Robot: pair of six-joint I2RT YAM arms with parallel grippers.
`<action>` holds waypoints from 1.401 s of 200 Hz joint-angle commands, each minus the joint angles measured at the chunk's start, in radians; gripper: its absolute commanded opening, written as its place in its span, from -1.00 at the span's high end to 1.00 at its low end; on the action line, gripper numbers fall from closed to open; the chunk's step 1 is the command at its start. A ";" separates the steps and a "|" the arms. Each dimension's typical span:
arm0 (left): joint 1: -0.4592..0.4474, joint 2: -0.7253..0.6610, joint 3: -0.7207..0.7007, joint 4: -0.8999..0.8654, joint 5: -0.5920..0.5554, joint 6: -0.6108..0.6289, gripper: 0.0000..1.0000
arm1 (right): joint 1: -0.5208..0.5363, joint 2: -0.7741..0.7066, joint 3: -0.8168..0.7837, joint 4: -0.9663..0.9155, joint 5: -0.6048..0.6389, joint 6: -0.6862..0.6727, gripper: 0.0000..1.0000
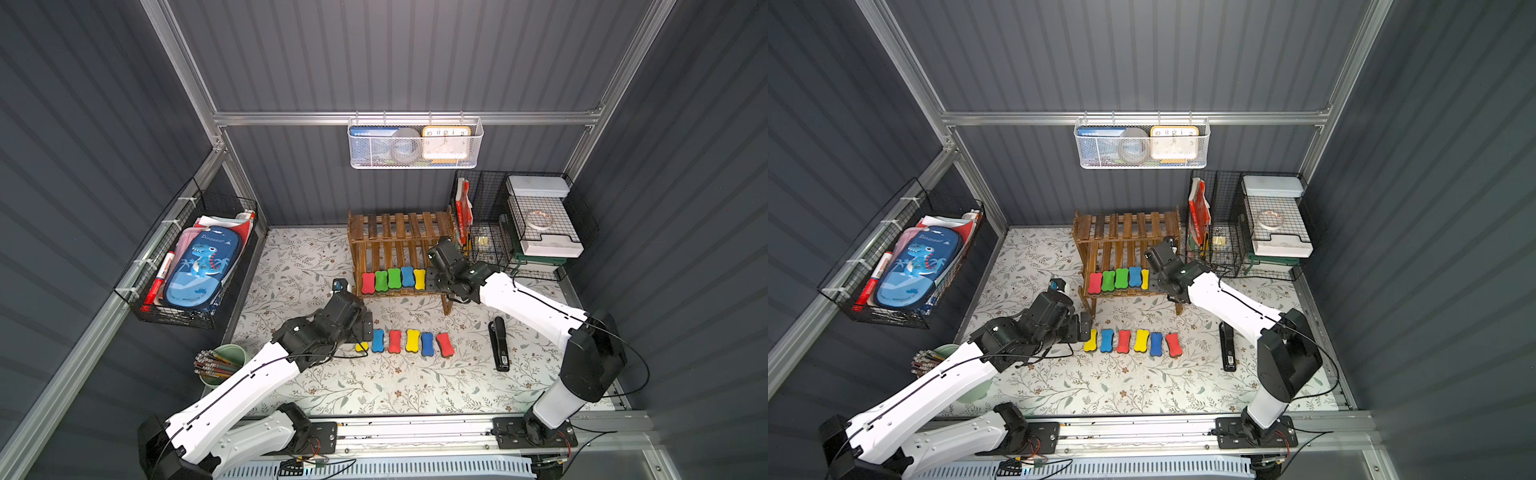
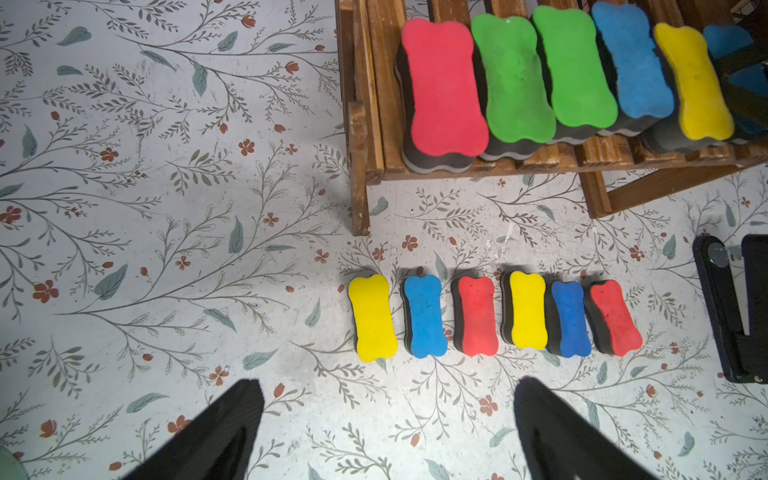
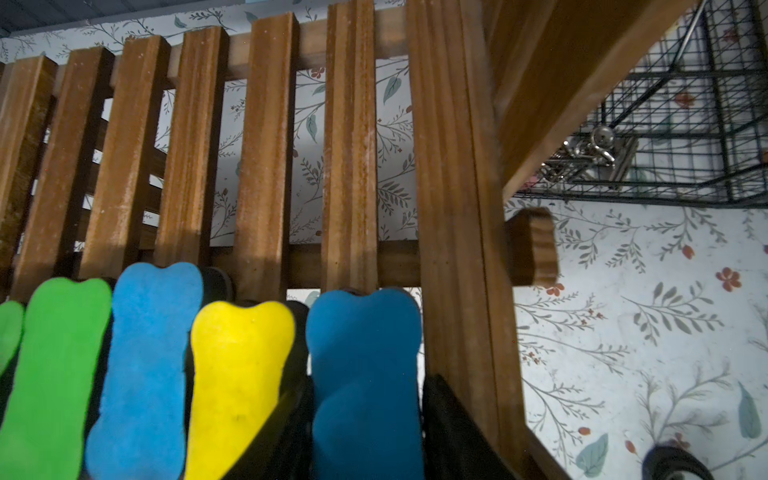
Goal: Remove the whiteboard erasers from the shelf
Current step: Pick up the whiteboard eraser from the shelf, then place the whiteboard eraser at the center of the board.
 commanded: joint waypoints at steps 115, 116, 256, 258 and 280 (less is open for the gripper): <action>-0.003 -0.023 0.001 -0.032 -0.019 0.009 -0.98 | 0.080 -0.375 -0.245 -0.127 -0.017 0.215 0.30; -0.003 -0.024 0.002 -0.032 -0.019 0.009 -0.98 | 0.082 -0.378 -0.250 -0.128 -0.016 0.221 0.30; -0.002 -0.019 0.008 -0.054 -0.006 0.018 -0.98 | 0.376 -0.456 -0.670 -0.117 -0.082 0.565 0.33; -0.003 -0.018 0.008 -0.053 -0.005 0.018 -0.98 | 0.377 -0.454 -0.669 -0.116 -0.081 0.562 0.33; -0.002 -0.007 0.012 -0.053 0.000 0.014 -0.98 | 0.377 -0.377 -0.644 -0.124 -0.062 0.539 0.33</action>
